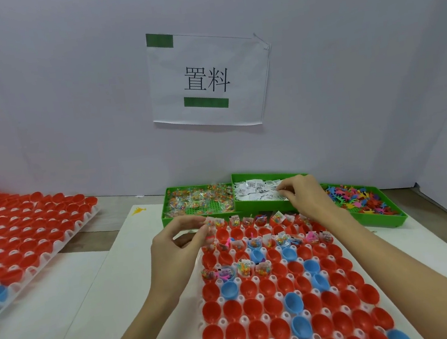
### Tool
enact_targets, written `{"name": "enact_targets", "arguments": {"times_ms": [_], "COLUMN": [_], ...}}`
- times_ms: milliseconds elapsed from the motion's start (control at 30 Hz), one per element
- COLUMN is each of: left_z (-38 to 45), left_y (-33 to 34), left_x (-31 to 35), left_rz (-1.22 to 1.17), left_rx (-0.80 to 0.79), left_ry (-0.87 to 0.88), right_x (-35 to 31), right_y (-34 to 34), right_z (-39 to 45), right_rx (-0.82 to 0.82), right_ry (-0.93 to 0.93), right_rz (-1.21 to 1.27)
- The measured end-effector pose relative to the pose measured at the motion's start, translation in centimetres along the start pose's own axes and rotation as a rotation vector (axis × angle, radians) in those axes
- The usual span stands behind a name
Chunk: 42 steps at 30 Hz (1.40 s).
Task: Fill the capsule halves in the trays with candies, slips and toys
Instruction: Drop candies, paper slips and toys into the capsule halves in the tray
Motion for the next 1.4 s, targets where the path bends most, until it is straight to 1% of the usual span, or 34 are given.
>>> {"name": "enact_targets", "arguments": {"times_ms": [100,167,233,300,367,433,500,567,700,767,833,933,1067,1200,1333,1400], "left_z": [0.0,-0.1,-0.2,-0.4,-0.6,-0.9,-1.2,-1.5,-2.0,-2.0,-1.9,-1.9,-2.0,-2.0,-2.0,-1.9], "left_y": [0.0,0.1,0.2,0.4,0.7,1.1,1.5,2.0,2.3,2.3,2.3,2.2,2.2,2.1,2.2,2.2], "left_x": [0.1,0.2,0.5,0.9,1.4,1.7,1.9,1.8,1.5,1.5,1.5,1.5,1.4,1.3,1.6,1.8], "left_rz": [0.008,0.027,0.041,-0.004,-0.070,-0.083,-0.044,-0.001,0.052,0.066,0.079,0.086,0.096,0.089,0.095,0.093], "left_rx": [-0.004,-0.027,-0.056,-0.082,-0.117,-0.164,-0.211,-0.228,-0.252,-0.252,-0.240,-0.239,-0.241,-0.228,-0.243,-0.240], "left_ry": [-0.007,0.002,0.015,0.017,0.017,0.029,0.065,0.100,0.114,0.119,0.120,0.109,0.107,0.086,0.081,0.082], "right_x": [0.1,0.1,-0.2,-0.9,-2.0,-3.3,-4.4,-4.8,-3.3,-2.1,-0.9,0.5,1.3,1.5,2.0,1.8], "right_y": [-0.1,-0.2,-0.6,-1.2,-2.0,-2.4,-2.4,-2.1,-1.7,-1.4,-1.0,0.0,0.5,0.7,0.8,0.4], "right_z": [-0.3,-0.6,-1.1,-1.9,-3.3,-5.4,-7.4,-8.2,-5.8,-3.7,-1.8,-0.1,0.6,1.0,0.9,0.5], "right_rx": [0.039,0.074,0.130,0.156,0.090,-0.009,-0.031,0.028,0.178,0.193,0.169,0.070,-0.020,-0.020,-0.068,-0.036], "right_ry": [0.006,0.027,0.070,0.113,0.125,0.064,-0.024,-0.049,0.064,0.117,0.149,0.175,0.177,0.144,0.127,0.154], "right_rz": [0.004,0.059,0.168,0.329,0.499,0.565,0.507,0.444,0.419,0.367,0.281,0.153,0.134,0.067,-0.019,0.081]}}
Point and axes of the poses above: each hand's wrist, its own z-axis towards the middle knuckle, its own y-axis out of the palm, x = y × z, the point moved 1 cm from there along z, towards the middle knuckle, and after that the axes turned 7 degrees about y, right-handed, at the moved point
